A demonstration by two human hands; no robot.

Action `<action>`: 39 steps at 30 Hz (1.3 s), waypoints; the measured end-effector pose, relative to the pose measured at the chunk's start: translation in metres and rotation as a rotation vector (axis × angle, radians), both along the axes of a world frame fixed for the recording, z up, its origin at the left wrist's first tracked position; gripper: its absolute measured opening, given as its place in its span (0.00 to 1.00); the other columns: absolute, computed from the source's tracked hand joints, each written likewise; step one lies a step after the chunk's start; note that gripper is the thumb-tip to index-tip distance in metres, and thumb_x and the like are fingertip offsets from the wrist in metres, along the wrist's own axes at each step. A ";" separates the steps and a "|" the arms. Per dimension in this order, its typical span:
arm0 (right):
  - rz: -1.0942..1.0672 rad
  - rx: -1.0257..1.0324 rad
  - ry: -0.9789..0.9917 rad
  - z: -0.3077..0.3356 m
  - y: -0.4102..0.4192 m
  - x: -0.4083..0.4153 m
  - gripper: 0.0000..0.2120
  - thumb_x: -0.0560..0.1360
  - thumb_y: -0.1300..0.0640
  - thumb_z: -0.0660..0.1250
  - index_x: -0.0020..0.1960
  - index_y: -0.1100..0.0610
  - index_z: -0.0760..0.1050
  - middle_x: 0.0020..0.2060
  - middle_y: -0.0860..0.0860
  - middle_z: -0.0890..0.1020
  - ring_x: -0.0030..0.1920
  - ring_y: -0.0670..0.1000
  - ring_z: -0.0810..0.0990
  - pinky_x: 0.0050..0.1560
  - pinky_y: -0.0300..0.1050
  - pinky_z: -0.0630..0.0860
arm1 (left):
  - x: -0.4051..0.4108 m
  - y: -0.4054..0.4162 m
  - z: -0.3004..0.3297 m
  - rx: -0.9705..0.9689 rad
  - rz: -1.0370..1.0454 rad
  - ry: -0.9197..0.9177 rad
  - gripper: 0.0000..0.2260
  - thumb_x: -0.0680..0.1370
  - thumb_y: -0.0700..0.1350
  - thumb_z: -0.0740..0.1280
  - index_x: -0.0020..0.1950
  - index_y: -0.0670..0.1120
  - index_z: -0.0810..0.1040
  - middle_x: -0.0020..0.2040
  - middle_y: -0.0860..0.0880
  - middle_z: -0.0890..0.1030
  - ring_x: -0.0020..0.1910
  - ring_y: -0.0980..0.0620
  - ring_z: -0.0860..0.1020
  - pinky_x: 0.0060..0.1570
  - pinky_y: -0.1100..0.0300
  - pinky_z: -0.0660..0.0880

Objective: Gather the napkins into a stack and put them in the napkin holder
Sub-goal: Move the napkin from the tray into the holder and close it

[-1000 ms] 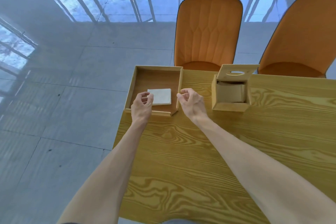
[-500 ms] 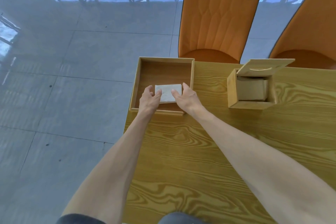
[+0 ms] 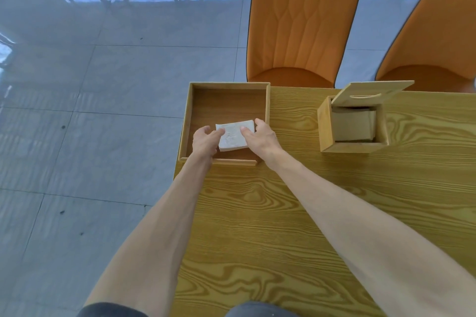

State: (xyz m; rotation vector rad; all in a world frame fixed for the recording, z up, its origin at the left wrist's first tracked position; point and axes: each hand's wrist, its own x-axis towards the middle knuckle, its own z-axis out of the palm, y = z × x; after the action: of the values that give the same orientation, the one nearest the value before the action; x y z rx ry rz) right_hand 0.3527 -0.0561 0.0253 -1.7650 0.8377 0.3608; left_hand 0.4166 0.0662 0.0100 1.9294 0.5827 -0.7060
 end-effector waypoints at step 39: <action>0.080 -0.340 -0.321 0.012 -0.043 -0.044 0.09 0.75 0.57 0.69 0.55 0.56 0.79 0.43 0.50 0.83 0.44 0.51 0.82 0.43 0.43 0.77 | -0.019 0.018 0.018 -0.174 -0.392 -0.264 0.11 0.73 0.51 0.74 0.54 0.50 0.81 0.47 0.52 0.84 0.47 0.54 0.81 0.44 0.61 0.79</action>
State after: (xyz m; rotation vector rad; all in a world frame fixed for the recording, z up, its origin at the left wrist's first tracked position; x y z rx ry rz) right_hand 0.3088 -0.0988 0.0374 -2.1055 0.6228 -0.0206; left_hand 0.3980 0.0842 0.0284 1.9487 -0.0233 -0.7008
